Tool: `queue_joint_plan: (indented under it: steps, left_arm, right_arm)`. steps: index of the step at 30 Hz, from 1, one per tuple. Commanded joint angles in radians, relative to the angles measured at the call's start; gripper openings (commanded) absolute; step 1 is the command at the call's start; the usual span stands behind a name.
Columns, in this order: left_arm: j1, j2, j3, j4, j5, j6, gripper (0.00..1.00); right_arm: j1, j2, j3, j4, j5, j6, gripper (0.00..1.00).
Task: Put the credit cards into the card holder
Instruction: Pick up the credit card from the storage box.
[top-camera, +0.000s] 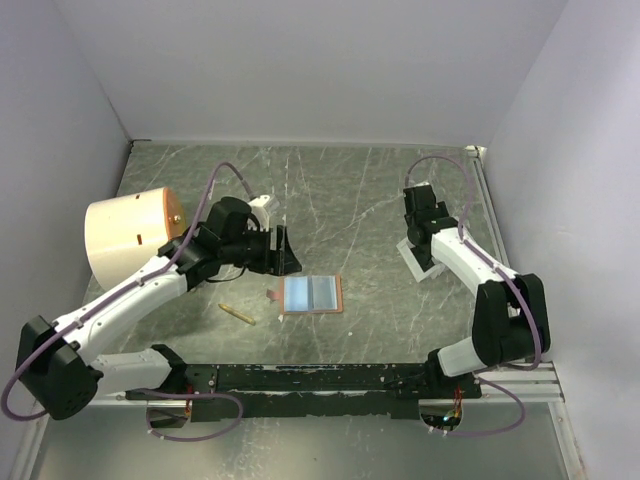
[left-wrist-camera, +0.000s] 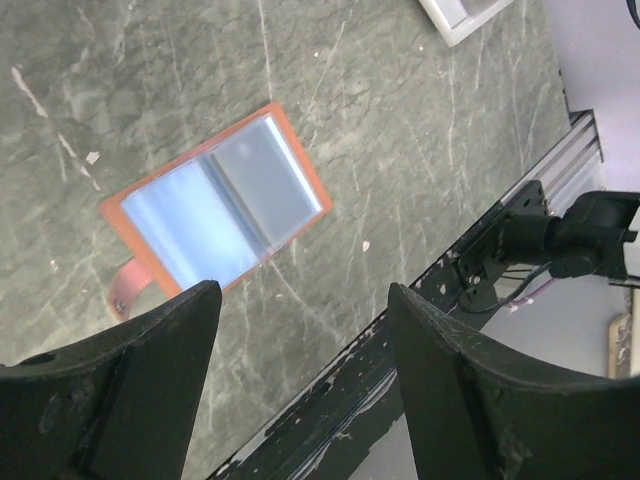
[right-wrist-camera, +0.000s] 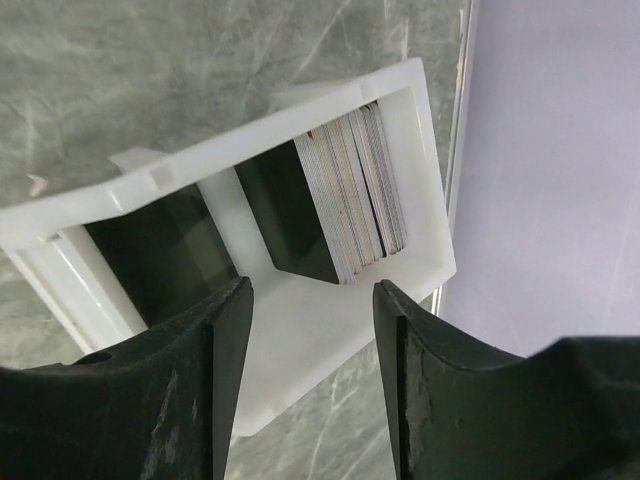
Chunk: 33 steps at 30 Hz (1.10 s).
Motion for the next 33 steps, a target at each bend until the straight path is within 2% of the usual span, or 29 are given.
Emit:
queue_joint_plan:
  steps: [1, 3, 7, 11, 18, 33]
  left_arm:
    - [-0.005, -0.050, 0.007, -0.113, -0.051, 0.079, 0.79]
    - [-0.004, -0.064, -0.017, -0.107, -0.053, 0.085, 0.79]
    - [-0.004, -0.073, -0.047, -0.083, -0.053, 0.095, 0.79]
    - [-0.003, -0.071, -0.036, -0.098, -0.062, 0.107, 0.78]
    - [-0.004, -0.085, -0.038, -0.109, -0.099, 0.114, 0.78]
    - [0.005, -0.088, -0.035, -0.104, -0.099, 0.114, 0.78]
  right_arm:
    - [-0.018, 0.023, -0.038, 0.089, 0.029, -0.106, 0.54]
    - [-0.020, 0.047, -0.046, 0.108, 0.052, -0.110, 0.58]
    - [-0.031, 0.085, -0.068, 0.172, 0.101, -0.158, 0.59]
    - [-0.057, 0.113, -0.069, 0.223, 0.098, -0.181, 0.55]
    - [-0.069, 0.188, -0.052, 0.259, 0.096, -0.215, 0.54]
    - [-0.079, 0.203, -0.064, 0.300, 0.138, -0.229, 0.45]
